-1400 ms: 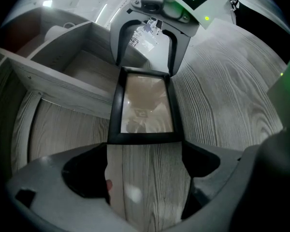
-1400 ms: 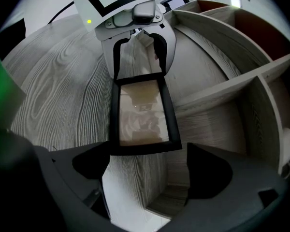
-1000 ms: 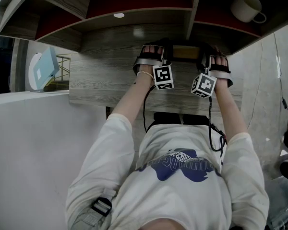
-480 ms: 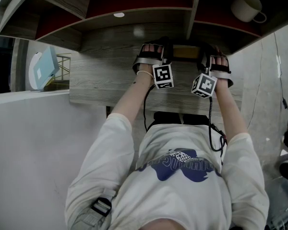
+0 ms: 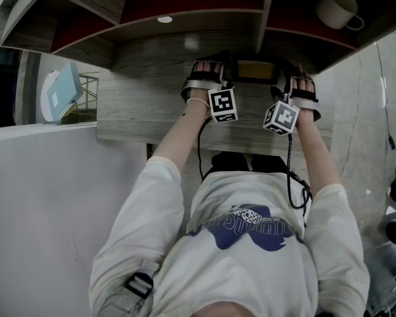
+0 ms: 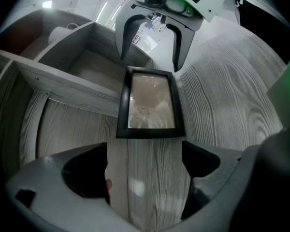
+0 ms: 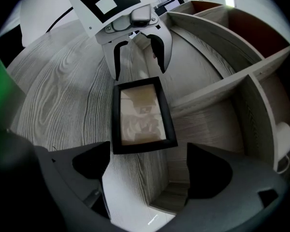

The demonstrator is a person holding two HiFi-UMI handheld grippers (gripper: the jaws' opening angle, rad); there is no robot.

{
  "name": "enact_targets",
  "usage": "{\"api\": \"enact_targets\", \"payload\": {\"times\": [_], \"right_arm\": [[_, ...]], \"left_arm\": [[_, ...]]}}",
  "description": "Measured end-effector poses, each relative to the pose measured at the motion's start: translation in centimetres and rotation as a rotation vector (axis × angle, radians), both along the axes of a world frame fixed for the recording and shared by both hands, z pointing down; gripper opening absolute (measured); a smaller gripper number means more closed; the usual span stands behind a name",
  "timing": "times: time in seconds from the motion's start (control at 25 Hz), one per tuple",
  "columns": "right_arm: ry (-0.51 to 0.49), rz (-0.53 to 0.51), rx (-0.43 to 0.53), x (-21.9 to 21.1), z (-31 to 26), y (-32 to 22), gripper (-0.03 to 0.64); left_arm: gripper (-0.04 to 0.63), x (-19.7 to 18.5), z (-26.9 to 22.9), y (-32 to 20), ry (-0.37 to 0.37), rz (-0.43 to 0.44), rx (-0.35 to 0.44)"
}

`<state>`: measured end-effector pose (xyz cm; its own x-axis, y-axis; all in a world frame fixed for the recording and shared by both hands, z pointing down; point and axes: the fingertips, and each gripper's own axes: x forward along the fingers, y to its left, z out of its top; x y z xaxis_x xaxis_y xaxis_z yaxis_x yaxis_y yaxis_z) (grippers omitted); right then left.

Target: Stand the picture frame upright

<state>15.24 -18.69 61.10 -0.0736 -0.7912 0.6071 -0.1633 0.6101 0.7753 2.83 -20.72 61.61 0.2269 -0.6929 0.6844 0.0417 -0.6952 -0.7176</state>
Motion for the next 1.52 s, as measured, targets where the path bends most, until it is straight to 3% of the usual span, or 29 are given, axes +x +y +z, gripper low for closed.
{"api": "enact_targets", "payload": {"times": [0.12, 0.28, 0.56, 0.88, 1.2, 1.28, 1.36, 1.52], "right_arm": [[-0.049, 0.021, -0.006, -0.1, -0.9, 0.5, 0.457], [-0.236, 0.126, -0.003, 0.1, -3.4, 0.8, 0.457], [-0.511, 0.306, 0.027, 1.7, -9.1, 0.9, 0.457], [-0.893, 0.532, -0.021, 4.0, -14.0, 1.2, 0.454], [-1.11, 0.567, -0.075, 3.8, -16.9, 3.1, 0.449], [-1.132, 0.57, -0.068, 3.7, -17.3, 3.5, 0.401], [-1.136, 0.576, -0.04, 3.8, -17.6, 3.8, 0.218], [-1.16, 0.572, -0.047, 3.2, -17.9, 4.0, 0.203]], "left_arm": [[0.466, -0.3, -0.7, 0.5, 0.015, -0.016, -0.009], [0.466, -0.3, -2.4, 1.3, 0.095, -0.068, -0.013], [0.465, 0.0, -8.3, 2.3, 0.369, -0.206, 0.042], [0.464, 0.3, -14.2, 3.3, 0.712, -0.362, 0.063], [0.462, 1.0, -18.2, 4.6, 0.951, -0.44, 0.034], [0.46, 1.4, -18.7, 5.1, 0.999, -0.435, 0.017], [0.458, 1.8, -19.0, 5.5, 1.032, -0.432, -0.003], [0.446, 2.1, -18.8, 6.1, 1.06, -0.439, -0.035]]}}
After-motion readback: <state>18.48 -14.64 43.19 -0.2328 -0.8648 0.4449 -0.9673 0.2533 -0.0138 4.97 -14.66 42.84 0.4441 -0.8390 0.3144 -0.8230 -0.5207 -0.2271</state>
